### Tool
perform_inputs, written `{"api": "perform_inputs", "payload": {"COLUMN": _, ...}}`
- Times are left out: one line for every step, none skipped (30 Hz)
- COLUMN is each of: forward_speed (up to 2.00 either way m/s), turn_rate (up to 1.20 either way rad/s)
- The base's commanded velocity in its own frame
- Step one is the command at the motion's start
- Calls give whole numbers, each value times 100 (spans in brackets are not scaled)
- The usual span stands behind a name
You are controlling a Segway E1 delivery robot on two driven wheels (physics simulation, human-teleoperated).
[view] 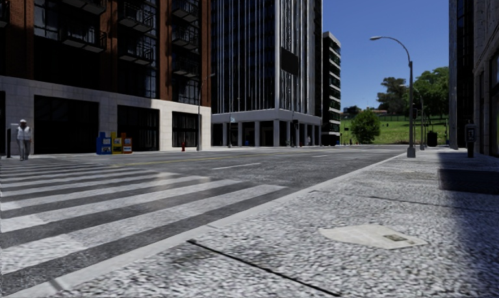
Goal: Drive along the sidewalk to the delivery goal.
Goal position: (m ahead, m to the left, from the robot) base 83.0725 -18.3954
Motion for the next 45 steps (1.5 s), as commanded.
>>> {"api": "perform_inputs", "payload": {"forward_speed": 127, "turn_rate": -42}}
{"api": "perform_inputs", "payload": {"forward_speed": 127, "turn_rate": -42}}
{"api": "perform_inputs", "payload": {"forward_speed": 127, "turn_rate": -42}}
{"api": "perform_inputs", "payload": {"forward_speed": 127, "turn_rate": -42}}
{"api": "perform_inputs", "payload": {"forward_speed": 127, "turn_rate": -42}}
{"api": "perform_inputs", "payload": {"forward_speed": 127, "turn_rate": -42}}
{"api": "perform_inputs", "payload": {"forward_speed": 127, "turn_rate": -42}}
{"api": "perform_inputs", "payload": {"forward_speed": 127, "turn_rate": -42}}
{"api": "perform_inputs", "payload": {"forward_speed": 127, "turn_rate": -42}}
{"api": "perform_inputs", "payload": {"forward_speed": 127, "turn_rate": -42}}
{"api": "perform_inputs", "payload": {"forward_speed": 128, "turn_rate": -42}}
{"api": "perform_inputs", "payload": {"forward_speed": 129, "turn_rate": -42}}
{"api": "perform_inputs", "payload": {"forward_speed": 129, "turn_rate": -42}}
{"api": "perform_inputs", "payload": {"forward_speed": 129, "turn_rate": -42}}
{"api": "perform_inputs", "payload": {"forward_speed": 130, "turn_rate": -42}}
{"api": "perform_inputs", "payload": {"forward_speed": 130, "turn_rate": -42}}
{"api": "perform_inputs", "payload": {"forward_speed": 134, "turn_rate": -42}}
{"api": "perform_inputs", "payload": {"forward_speed": 138, "turn_rate": -42}}
{"api": "perform_inputs", "payload": {"forward_speed": 141, "turn_rate": -42}}
{"api": "perform_inputs", "payload": {"forward_speed": 143, "turn_rate": -42}}
{"api": "perform_inputs", "payload": {"forward_speed": 145, "turn_rate": -42}}
{"api": "perform_inputs", "payload": {"forward_speed": 146, "turn_rate": -42}}
{"api": "perform_inputs", "payload": {"forward_speed": 147, "turn_rate": -42}}
{"api": "perform_inputs", "payload": {"forward_speed": 147, "turn_rate": -42}}
{"api": "perform_inputs", "payload": {"forward_speed": 147, "turn_rate": -42}}
{"api": "perform_inputs", "payload": {"forward_speed": 147, "turn_rate": -42}}
{"api": "perform_inputs", "payload": {"forward_speed": 147, "turn_rate": -42}}
{"api": "perform_inputs", "payload": {"forward_speed": 147, "turn_rate": -42}}
{"api": "perform_inputs", "payload": {"forward_speed": 147, "turn_rate": -42}}
{"api": "perform_inputs", "payload": {"forward_speed": 147, "turn_rate": -42}}
{"api": "perform_inputs", "payload": {"forward_speed": 147, "turn_rate": -42}}
{"api": "perform_inputs", "payload": {"forward_speed": 147, "turn_rate": -42}}
{"api": "perform_inputs", "payload": {"forward_speed": 147, "turn_rate": -42}}
{"api": "perform_inputs", "payload": {"forward_speed": 147, "turn_rate": -42}}
{"api": "perform_inputs", "payload": {"forward_speed": 148, "turn_rate": -42}}
{"api": "perform_inputs", "payload": {"forward_speed": 148, "turn_rate": -42}}
{"api": "perform_inputs", "payload": {"forward_speed": 148, "turn_rate": -42}}
{"api": "perform_inputs", "payload": {"forward_speed": 148, "turn_rate": -42}}
{"api": "perform_inputs", "payload": {"forward_speed": 148, "turn_rate": -42}}
{"api": "perform_inputs", "payload": {"forward_speed": 148, "turn_rate": -42}}
{"api": "perform_inputs", "payload": {"forward_speed": 148, "turn_rate": -42}}
{"api": "perform_inputs", "payload": {"forward_speed": 148, "turn_rate": -42}}
{"api": "perform_inputs", "payload": {"forward_speed": 148, "turn_rate": -42}}
{"api": "perform_inputs", "payload": {"forward_speed": 148, "turn_rate": -42}}
{"api": "perform_inputs", "payload": {"forward_speed": 148, "turn_rate": -42}}
